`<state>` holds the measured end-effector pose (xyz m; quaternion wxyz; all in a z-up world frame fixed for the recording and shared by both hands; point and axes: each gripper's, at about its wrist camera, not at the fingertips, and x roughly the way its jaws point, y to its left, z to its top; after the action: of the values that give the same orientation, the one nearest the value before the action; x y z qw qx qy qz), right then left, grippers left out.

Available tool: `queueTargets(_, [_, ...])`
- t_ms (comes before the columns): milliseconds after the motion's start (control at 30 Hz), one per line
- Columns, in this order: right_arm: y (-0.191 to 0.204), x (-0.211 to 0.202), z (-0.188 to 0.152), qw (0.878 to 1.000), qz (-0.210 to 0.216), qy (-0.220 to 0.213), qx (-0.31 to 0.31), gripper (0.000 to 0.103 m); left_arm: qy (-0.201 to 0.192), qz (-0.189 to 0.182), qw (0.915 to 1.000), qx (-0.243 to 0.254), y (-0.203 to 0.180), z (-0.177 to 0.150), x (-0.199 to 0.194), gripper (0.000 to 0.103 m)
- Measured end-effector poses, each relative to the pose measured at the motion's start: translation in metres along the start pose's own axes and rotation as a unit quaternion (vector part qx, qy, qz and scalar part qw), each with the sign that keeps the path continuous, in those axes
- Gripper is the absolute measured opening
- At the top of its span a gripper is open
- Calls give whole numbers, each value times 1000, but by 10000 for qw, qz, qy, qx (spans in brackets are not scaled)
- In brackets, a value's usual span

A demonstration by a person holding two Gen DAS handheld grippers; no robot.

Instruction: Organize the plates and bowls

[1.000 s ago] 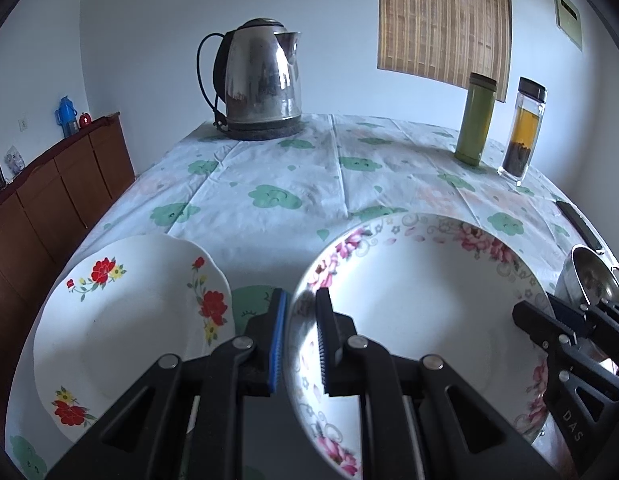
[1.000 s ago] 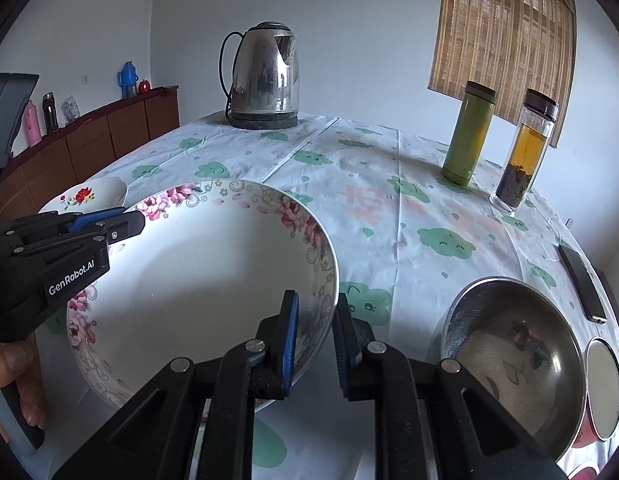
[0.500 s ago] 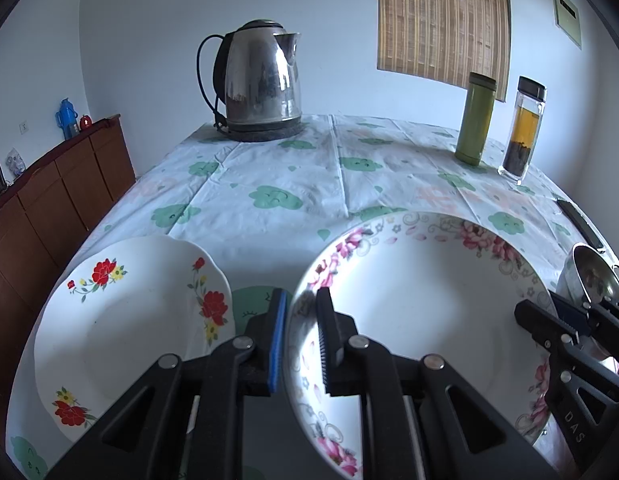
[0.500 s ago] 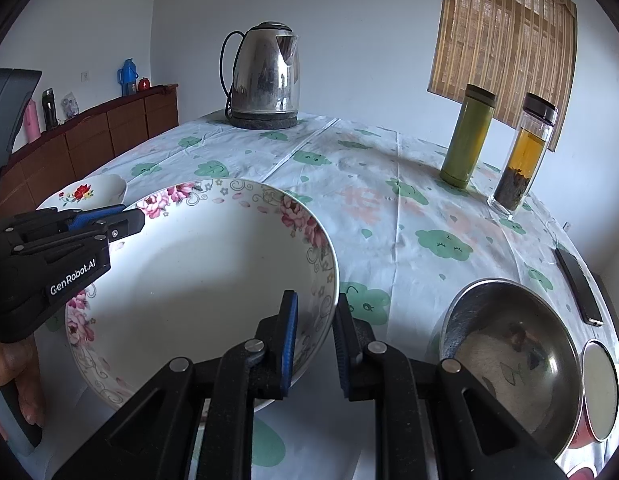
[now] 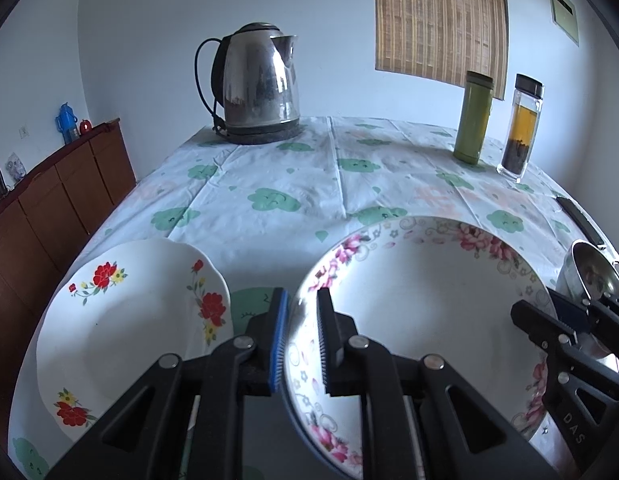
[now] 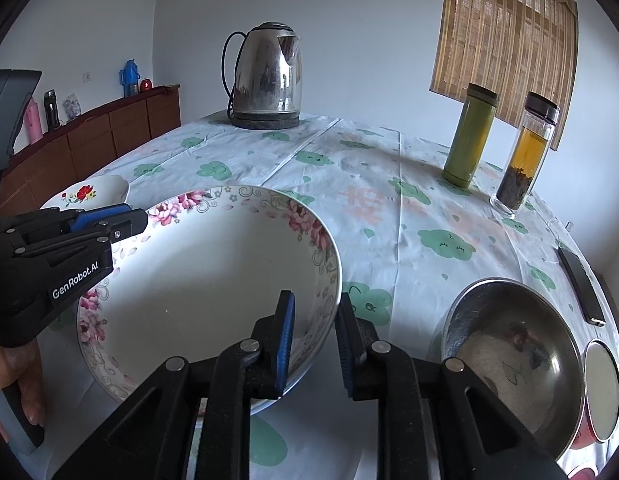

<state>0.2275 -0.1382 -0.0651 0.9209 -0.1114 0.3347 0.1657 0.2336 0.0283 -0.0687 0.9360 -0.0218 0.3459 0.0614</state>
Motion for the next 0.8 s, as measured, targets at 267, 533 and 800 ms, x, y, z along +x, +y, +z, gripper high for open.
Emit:
queueTargets(267, [0,-1,0,10000,-32,-51,-13,22,16,-18,10000,-62,1,0,-1,13])
queueTargets(533, [2,-11,2,9989,-177,-419,-69,23,3,-18,10000,-87,4,-1,-2,20])
queueTargets(800, [5,-11,2,9989,-147,-424,-149,23,-21,-5,10000,-94,5,0,-2,25])
